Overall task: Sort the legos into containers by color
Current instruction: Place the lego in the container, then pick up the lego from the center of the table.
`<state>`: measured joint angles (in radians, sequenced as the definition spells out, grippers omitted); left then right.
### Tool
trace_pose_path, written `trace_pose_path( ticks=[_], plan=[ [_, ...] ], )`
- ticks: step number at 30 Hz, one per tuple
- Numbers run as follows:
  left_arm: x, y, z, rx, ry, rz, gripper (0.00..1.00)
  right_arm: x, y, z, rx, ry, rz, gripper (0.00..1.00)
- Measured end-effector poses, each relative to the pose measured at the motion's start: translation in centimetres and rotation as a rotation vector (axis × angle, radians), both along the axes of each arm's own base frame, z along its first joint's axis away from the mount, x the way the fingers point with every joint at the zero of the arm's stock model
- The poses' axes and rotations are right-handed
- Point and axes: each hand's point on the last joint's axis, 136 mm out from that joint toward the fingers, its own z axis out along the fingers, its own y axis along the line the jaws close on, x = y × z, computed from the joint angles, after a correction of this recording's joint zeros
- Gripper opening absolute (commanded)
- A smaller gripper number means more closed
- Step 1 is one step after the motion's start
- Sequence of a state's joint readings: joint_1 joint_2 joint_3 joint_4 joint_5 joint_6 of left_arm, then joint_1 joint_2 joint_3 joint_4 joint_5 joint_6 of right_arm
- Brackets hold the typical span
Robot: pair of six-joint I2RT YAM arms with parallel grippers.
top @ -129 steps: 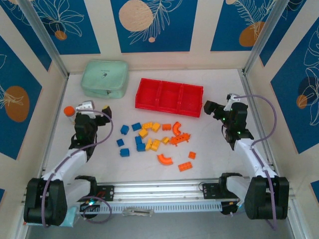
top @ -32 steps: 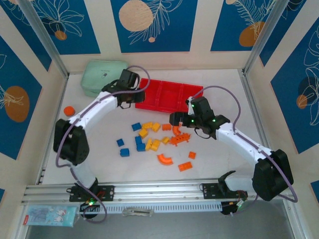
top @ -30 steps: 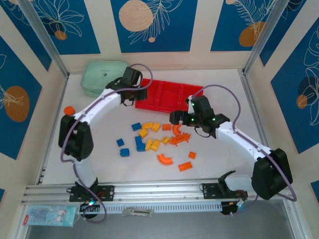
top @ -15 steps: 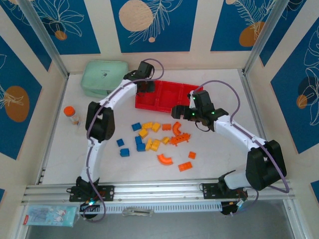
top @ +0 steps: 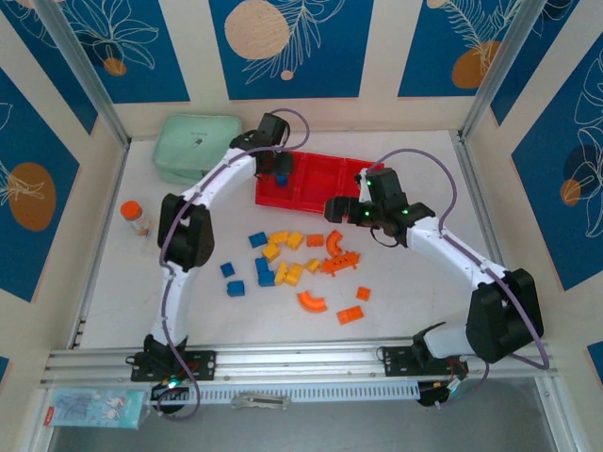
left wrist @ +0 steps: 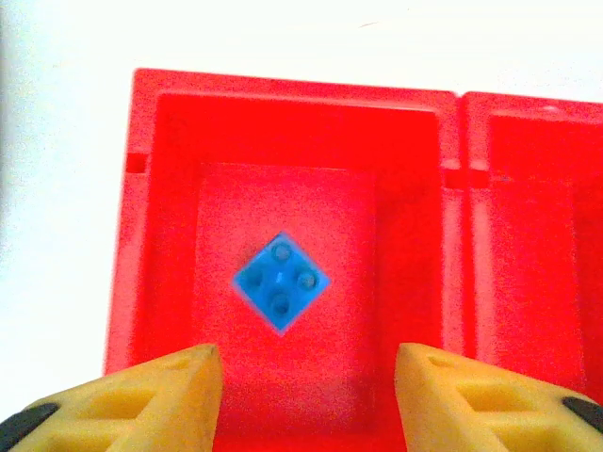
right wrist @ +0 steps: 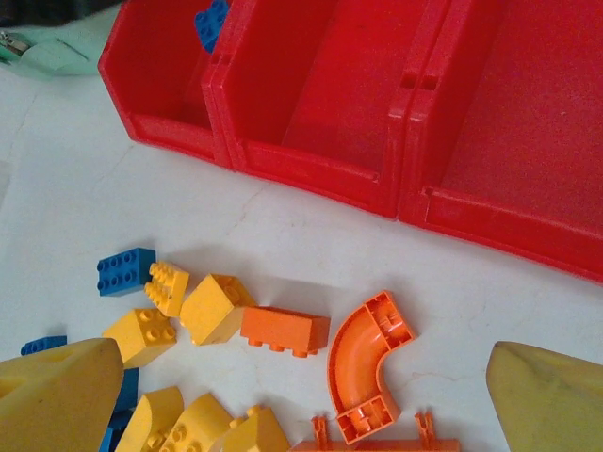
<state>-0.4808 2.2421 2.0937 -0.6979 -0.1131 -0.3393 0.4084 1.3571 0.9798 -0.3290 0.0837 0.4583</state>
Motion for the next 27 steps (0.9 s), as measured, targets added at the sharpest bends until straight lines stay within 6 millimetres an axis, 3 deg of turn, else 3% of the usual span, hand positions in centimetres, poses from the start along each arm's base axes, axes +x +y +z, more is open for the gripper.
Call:
trace_pose_path(
  ticks=[5, 8, 10, 13, 20, 23, 27],
  plan=[
    [-3.1, 0.9, 5.4, -0.069, -0.059, -0.016, 0.55, -1.3, 0.7, 1.1, 0.014, -0.008, 0.031, 0.99],
    [-5.8, 1.8, 7.0, -0.114, -0.07, -0.018, 0.57, -2.4, 1.9, 2.0, 0.03, -0.026, 0.07, 0.99],
    [-7.6, 2.4, 6.9, -0.138, -0.062, -0.014, 0.59, -3.3, 2.7, 1.9, 0.038, -0.021, 0.094, 0.99],
    [-10.4, 3.6, 5.2, -0.149, -0.019, 0.005, 0.62, -5.0, 3.6, 0.5, 0.037, 0.019, 0.128, 0.99],
    [-15.8, 6.5, -1.5, -0.125, 0.147, 0.102, 0.68, -8.5, 6.1, -2.5, 0.022, 0.102, 0.204, 0.99],
    [-16.9, 7.2, -3.6, -0.112, 0.198, 0.144, 0.71, -9.1, 7.0, -3.5, 0.016, 0.123, 0.222, 0.99],
    [-16.8, 7.1, -4.8, -0.118, 0.222, 0.179, 0.74, -9.1, 7.6, -4.6, 0.005, 0.145, 0.221, 0.99]
  ],
)
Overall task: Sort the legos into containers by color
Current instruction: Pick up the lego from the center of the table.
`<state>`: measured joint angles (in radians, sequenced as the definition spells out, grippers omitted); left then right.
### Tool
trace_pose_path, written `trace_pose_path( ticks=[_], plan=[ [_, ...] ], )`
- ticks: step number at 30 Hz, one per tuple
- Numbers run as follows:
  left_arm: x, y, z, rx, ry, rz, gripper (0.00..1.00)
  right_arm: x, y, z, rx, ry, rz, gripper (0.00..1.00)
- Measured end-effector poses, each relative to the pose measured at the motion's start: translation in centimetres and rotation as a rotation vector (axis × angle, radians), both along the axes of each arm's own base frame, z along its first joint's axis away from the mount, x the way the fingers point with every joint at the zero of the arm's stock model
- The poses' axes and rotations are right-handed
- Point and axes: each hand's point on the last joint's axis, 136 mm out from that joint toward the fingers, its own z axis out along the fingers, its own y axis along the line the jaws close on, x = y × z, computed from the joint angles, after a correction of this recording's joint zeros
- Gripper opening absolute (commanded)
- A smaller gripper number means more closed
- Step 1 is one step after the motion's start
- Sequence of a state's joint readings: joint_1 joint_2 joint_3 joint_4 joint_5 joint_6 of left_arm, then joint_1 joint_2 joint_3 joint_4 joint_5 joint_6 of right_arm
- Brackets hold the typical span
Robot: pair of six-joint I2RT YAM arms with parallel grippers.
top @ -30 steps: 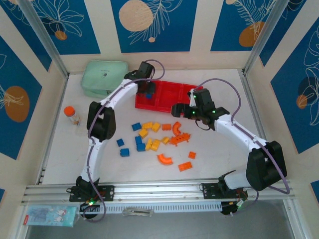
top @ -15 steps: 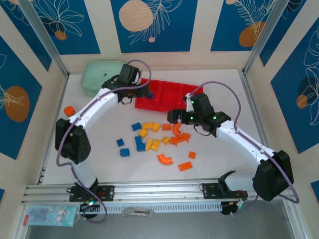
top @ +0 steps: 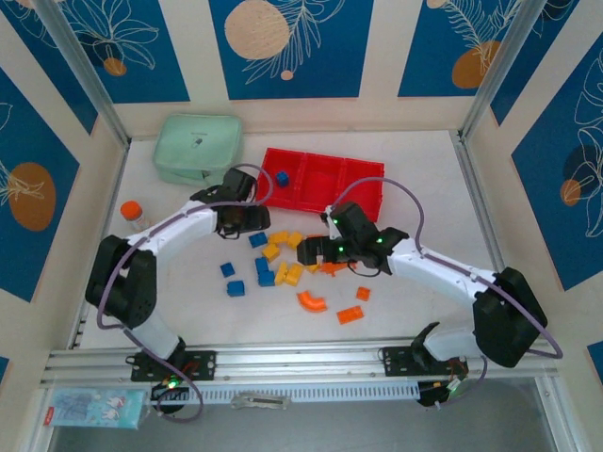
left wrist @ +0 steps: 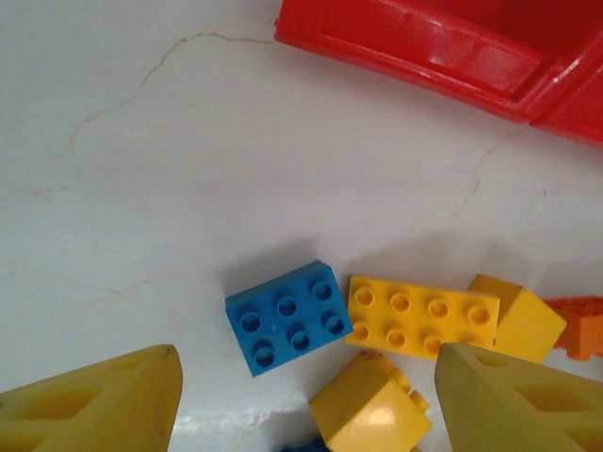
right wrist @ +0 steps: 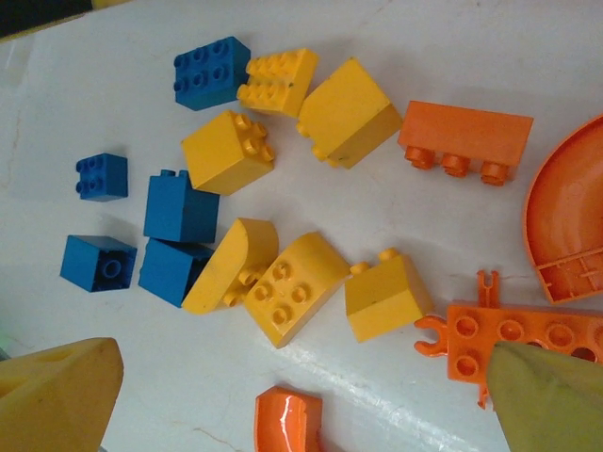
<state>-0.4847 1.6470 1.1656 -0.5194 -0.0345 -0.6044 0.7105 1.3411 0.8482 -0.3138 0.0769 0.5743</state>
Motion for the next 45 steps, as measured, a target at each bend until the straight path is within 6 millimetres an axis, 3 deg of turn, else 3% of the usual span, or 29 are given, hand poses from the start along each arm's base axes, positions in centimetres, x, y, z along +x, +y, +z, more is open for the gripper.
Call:
trace_pose_path(
  ticks=[8, 17, 25, 32, 38, 45],
  plan=[
    [-0.2, -0.9, -4.6, 0.046, 0.089, 0.025, 0.78, 0.3, -0.1, -0.8, -0.025, 0.003, -0.014, 0.99],
    [-0.1, -0.4, -6.9, 0.104, 0.113, 0.076, 0.77, 0.4, -0.2, -0.9, -0.031, 0.001, -0.018, 0.99],
    [0.3, 0.2, -6.8, 0.146, 0.089, 0.091, 0.73, 0.5, -0.2, -1.6, -0.045, 0.016, -0.019, 0.99],
    [-0.6, 1.2, -7.7, 0.179, 0.103, 0.097, 0.69, 0.5, -0.2, -2.1, -0.054, 0.026, -0.02, 0.99],
    [-0.8, 1.2, -7.7, 0.183, 0.108, 0.096, 0.56, 0.8, 0.0, -1.8, -0.048, 0.02, -0.022, 0.99],
    [-0.8, 1.1, -7.4, 0.175, 0.103, 0.095, 0.49, 1.2, -0.2, -1.5, -0.044, 0.016, -0.032, 0.99]
  ],
)
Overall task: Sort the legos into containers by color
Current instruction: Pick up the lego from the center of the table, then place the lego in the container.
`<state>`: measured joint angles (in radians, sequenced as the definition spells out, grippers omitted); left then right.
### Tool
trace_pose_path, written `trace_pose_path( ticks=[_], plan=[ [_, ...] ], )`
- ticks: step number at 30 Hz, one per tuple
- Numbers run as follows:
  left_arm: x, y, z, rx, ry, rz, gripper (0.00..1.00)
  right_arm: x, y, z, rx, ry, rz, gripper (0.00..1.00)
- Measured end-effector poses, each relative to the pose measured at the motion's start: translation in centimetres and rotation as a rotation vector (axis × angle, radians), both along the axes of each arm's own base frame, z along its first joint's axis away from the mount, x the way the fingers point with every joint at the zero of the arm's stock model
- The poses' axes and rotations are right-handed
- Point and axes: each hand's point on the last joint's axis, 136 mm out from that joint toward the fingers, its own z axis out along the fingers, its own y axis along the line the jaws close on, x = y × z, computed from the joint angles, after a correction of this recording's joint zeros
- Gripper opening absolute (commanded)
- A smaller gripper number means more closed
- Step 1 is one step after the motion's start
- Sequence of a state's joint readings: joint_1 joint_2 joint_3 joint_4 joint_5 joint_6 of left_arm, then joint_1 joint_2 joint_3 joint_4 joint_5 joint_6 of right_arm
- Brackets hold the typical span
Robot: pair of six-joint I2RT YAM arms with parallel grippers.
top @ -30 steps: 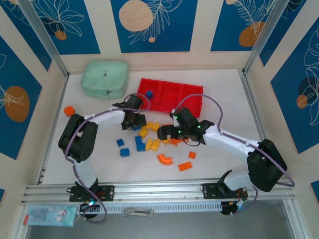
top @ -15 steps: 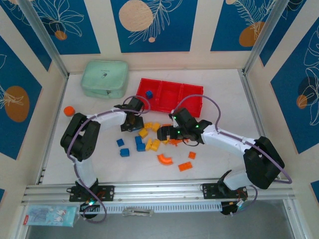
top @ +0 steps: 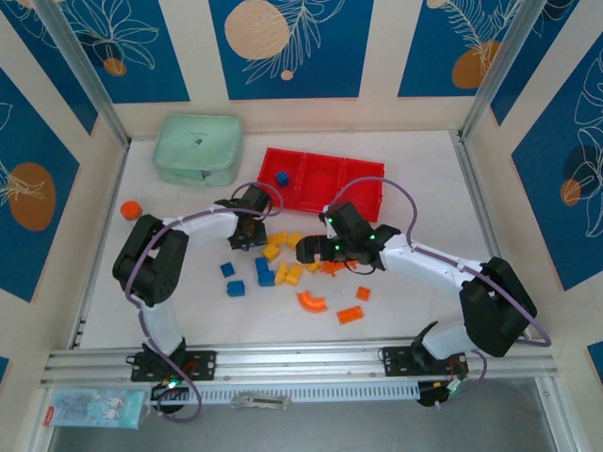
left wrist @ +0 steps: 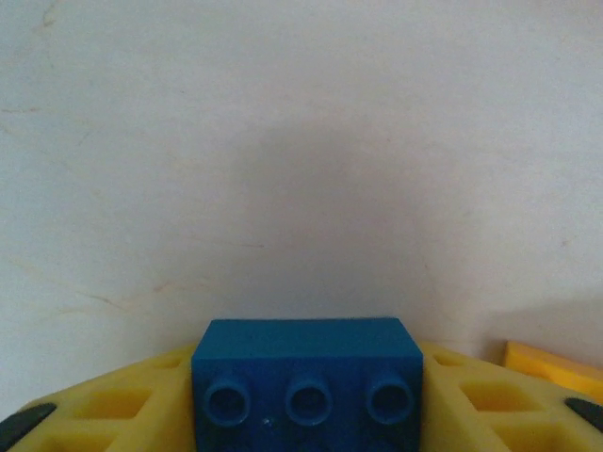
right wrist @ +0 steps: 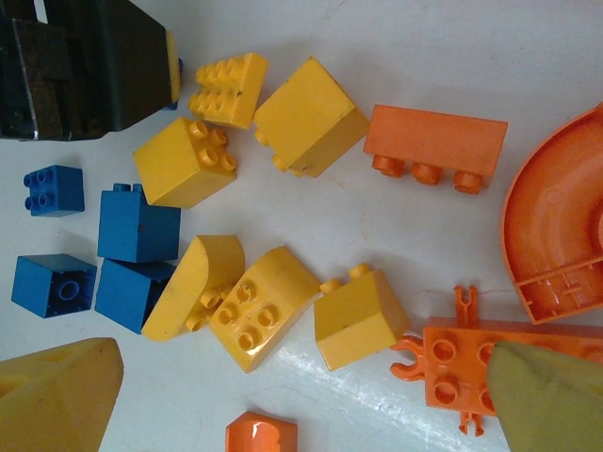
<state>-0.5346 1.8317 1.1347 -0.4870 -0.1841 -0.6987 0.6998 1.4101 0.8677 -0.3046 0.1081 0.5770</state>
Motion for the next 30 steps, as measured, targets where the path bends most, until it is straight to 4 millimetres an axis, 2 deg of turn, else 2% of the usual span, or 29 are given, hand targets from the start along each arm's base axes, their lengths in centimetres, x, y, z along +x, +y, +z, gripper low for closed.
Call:
trace_pose_path(
  ticks=[5, 9, 15, 17, 19, 23, 27, 30],
  plan=[
    [0.3, -0.2, 1.4, -0.014, -0.029, -0.009, 0.47, 0.7, -0.8, 0.7, 0.013, -0.012, -0.03, 0.99],
    [1.8, -1.1, 4.0, -0.041, -0.088, -0.028, 0.47, 1.6, -1.8, 1.6, 0.032, -0.032, -0.063, 0.99],
    [6.1, -3.7, 9.6, -0.094, -0.232, -0.084, 0.47, 3.3, -4.1, 2.9, 0.062, -0.059, -0.131, 0.99],
    [8.2, -4.9, 11.1, -0.105, -0.277, -0.102, 0.47, 3.8, -4.9, 3.3, 0.069, -0.066, -0.152, 0.99],
    [10.1, -6.0, 11.9, -0.109, -0.307, -0.121, 0.47, 4.3, -5.5, 3.4, 0.075, -0.07, -0.168, 0.99],
    [13.1, -7.6, 11.1, -0.084, -0.32, -0.157, 0.47, 4.7, -6.1, 3.5, 0.08, -0.07, -0.182, 0.99],
    [14.7, -8.3, 9.5, -0.04, -0.3, -0.183, 0.47, 4.8, -6.3, 3.6, 0.081, -0.073, -0.18, 0.99],
    [15.5, -8.4, 8.6, -0.006, -0.288, -0.193, 0.51, 5.0, -6.4, 3.9, 0.086, -0.078, -0.181, 0.99]
  ],
)
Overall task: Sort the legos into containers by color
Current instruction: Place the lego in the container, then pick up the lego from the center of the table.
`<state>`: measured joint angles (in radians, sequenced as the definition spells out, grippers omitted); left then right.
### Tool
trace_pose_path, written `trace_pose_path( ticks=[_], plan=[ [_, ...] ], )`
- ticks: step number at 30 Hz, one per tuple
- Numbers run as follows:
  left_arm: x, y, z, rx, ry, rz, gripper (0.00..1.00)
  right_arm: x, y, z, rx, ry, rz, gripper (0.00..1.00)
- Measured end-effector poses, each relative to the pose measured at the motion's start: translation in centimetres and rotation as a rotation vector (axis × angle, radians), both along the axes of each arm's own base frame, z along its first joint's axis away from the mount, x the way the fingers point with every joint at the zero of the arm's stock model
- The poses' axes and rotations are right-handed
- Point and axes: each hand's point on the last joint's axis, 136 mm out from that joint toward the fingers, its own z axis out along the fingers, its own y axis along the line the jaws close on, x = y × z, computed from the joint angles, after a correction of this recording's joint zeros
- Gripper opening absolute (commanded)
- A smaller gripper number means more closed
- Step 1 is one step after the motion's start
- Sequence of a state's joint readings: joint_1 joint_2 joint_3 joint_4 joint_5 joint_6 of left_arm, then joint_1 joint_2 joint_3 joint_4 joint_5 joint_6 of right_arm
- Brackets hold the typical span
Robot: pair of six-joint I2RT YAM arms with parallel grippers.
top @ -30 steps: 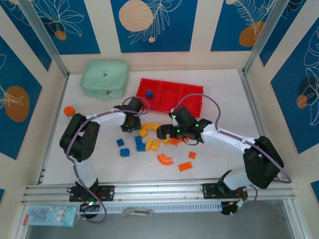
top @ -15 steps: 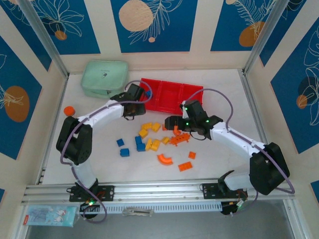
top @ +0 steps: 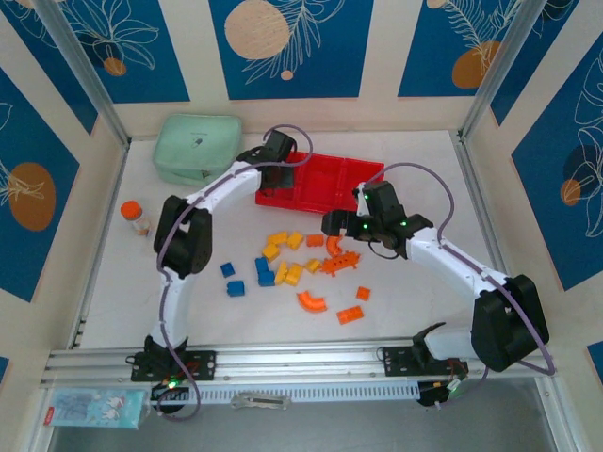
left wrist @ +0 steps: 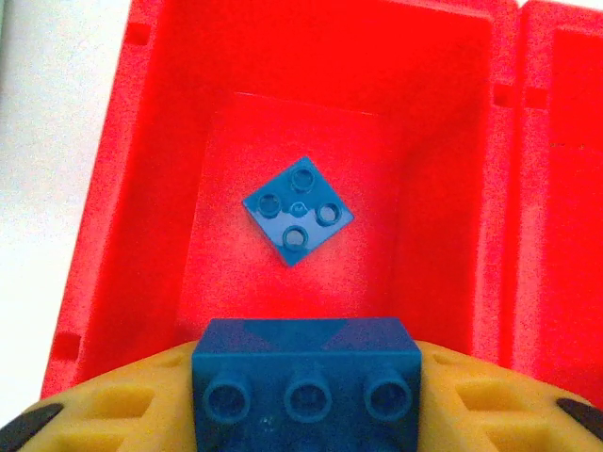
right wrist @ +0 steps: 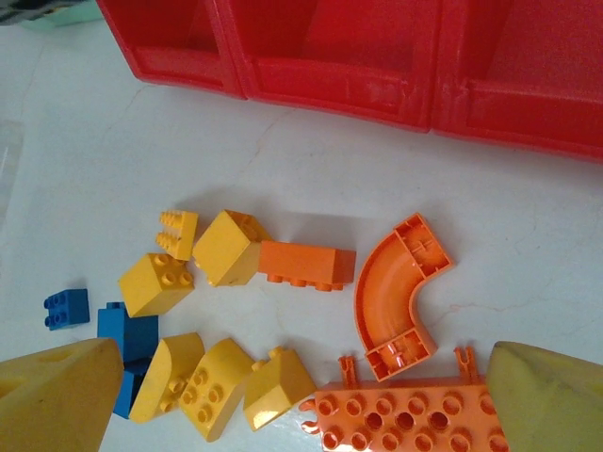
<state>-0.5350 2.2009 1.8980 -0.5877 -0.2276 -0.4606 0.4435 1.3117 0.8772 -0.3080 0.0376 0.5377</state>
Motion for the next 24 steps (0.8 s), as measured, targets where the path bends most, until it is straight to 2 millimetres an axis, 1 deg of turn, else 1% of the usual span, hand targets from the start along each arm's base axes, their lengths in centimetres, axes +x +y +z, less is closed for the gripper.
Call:
trace_pose_path(
  ticks=[1, 2, 6, 12, 15, 16, 19, 21, 24],
  plan=[
    [0.2, 0.0, -0.3, 0.011, 0.001, 0.001, 0.55, 0.1, -0.1, 0.1, 0.002, -0.002, 0.0, 0.99],
    [0.4, 0.0, -0.5, 0.02, 0.003, 0.001, 0.57, 0.1, -0.2, 0.1, 0.003, -0.003, 0.0, 0.99],
    [0.7, 0.2, -0.9, 0.04, 0.015, 0.0, 0.61, 0.3, -0.4, 0.3, 0.008, -0.002, -0.001, 0.99],
    [1.0, -0.2, 0.1, 0.026, 0.005, -0.009, 0.64, 0.1, -0.5, 0.7, 0.01, -0.004, 0.005, 0.99],
    [0.6, -0.4, 0.6, 0.004, 0.014, -0.024, 0.65, -0.1, -0.3, 0.7, 0.017, 0.002, 0.014, 0.99],
    [0.3, -0.5, 0.8, -0.008, 0.019, -0.032, 0.65, -0.1, -0.2, 0.7, 0.018, 0.002, 0.017, 0.99],
    [-1.7, -0.4, 2.1, -0.05, 0.036, -0.061, 0.67, -0.5, 0.1, 0.6, 0.013, 0.009, 0.034, 0.99],
    [-3.5, -0.2, 3.3, -0.087, 0.041, -0.078, 0.67, -1.0, 0.5, 0.4, 0.006, 0.015, 0.054, 0.99],
    [-6.5, 0.8, 5.0, -0.135, 0.044, -0.091, 0.68, -2.0, 1.4, 0.4, 0.0, 0.021, 0.092, 0.99]
  ],
)
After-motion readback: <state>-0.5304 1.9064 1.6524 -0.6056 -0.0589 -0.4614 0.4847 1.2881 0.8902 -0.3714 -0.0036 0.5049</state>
